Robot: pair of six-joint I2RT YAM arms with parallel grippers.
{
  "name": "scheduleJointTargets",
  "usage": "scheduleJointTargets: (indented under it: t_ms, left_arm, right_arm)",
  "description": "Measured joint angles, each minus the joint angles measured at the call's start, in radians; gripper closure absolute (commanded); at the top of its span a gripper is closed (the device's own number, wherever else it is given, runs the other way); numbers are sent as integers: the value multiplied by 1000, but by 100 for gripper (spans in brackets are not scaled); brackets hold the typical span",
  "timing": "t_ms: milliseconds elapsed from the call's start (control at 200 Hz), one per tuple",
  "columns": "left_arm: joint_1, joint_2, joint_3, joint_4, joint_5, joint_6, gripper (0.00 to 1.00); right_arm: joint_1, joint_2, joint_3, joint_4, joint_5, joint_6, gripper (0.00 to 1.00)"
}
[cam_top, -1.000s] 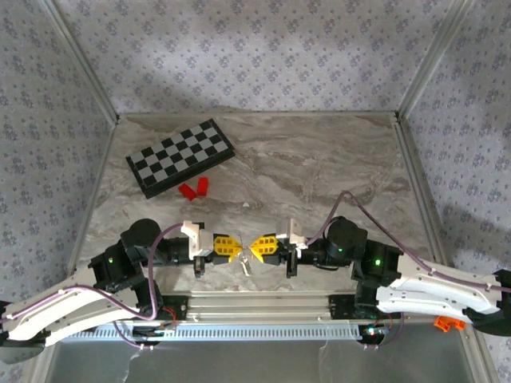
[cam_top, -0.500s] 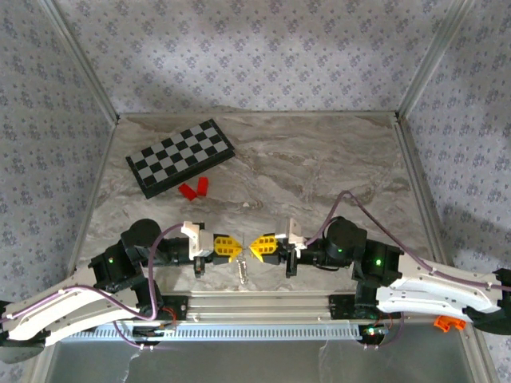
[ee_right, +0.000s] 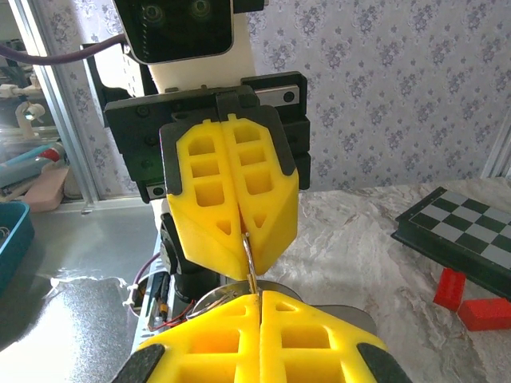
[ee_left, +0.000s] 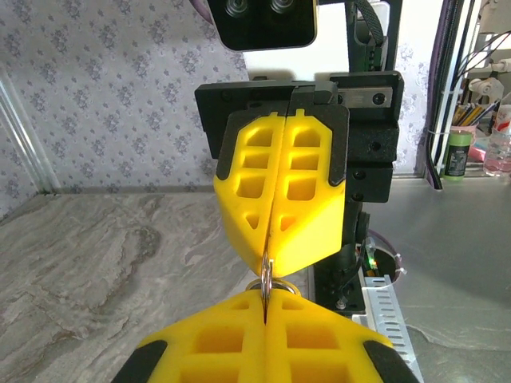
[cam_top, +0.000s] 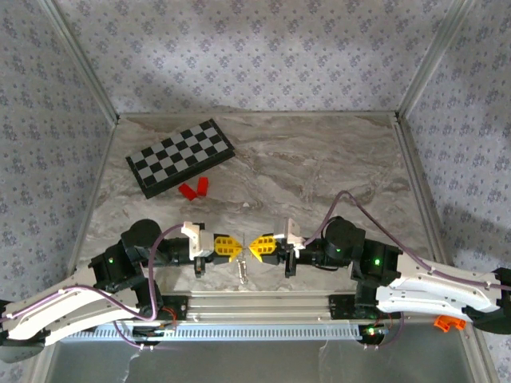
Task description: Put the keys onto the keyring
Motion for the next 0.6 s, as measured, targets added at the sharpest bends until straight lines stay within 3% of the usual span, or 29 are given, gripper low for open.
scheduleJointTargets:
  t_ms: [600]
  left_arm:
    - [-5,0,0,0,-13,0,100]
  right_arm:
    - [0,-21,0,0,0,0,100]
